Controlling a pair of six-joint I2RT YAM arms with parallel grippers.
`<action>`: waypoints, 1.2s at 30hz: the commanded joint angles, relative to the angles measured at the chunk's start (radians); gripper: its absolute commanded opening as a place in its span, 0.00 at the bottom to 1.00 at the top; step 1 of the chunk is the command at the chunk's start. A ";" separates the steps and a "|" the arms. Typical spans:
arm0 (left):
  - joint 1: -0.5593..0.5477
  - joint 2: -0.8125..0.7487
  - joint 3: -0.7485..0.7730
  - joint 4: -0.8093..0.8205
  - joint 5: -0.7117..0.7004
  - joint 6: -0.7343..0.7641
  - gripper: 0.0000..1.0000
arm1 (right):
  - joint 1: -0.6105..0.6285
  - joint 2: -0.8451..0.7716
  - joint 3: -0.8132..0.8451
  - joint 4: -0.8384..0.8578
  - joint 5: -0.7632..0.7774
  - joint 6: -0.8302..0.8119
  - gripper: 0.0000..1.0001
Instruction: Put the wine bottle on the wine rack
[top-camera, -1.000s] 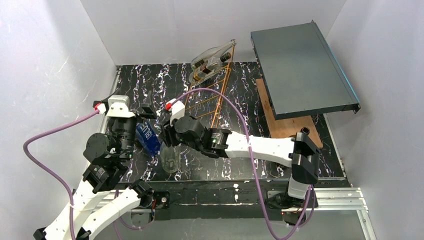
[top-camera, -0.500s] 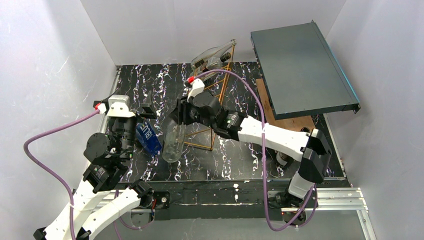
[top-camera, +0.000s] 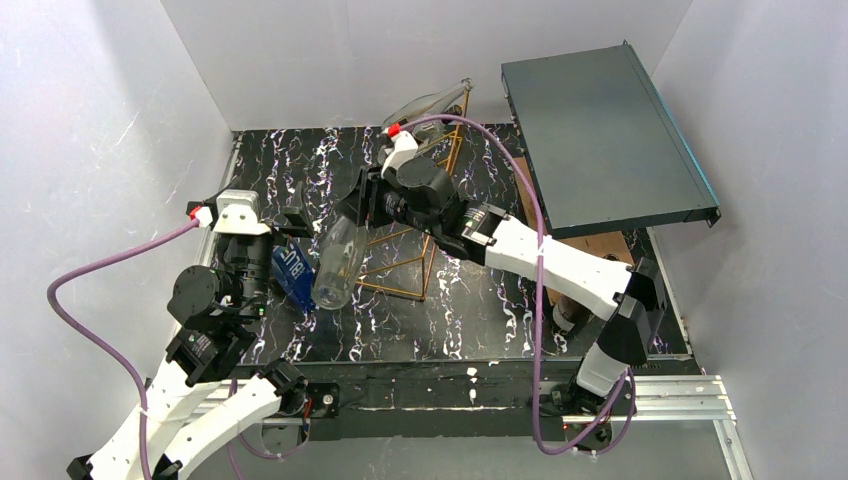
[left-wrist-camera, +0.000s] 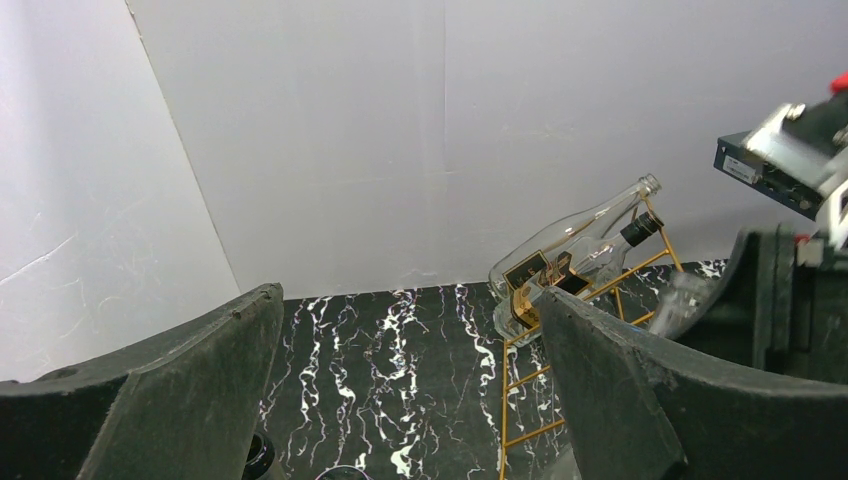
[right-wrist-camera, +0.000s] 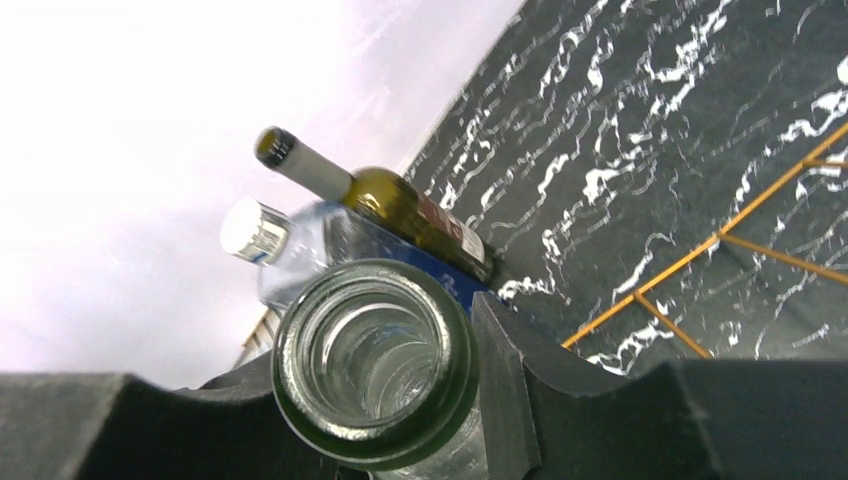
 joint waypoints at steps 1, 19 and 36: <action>0.004 -0.003 0.000 0.036 -0.013 -0.004 0.99 | -0.018 -0.078 0.139 0.231 0.008 0.056 0.01; 0.004 -0.002 0.000 0.036 -0.007 -0.010 0.99 | -0.199 -0.001 0.279 0.343 0.083 -0.049 0.01; 0.003 -0.005 -0.002 0.035 0.000 -0.018 0.99 | -0.335 0.229 0.479 0.375 0.130 -0.106 0.01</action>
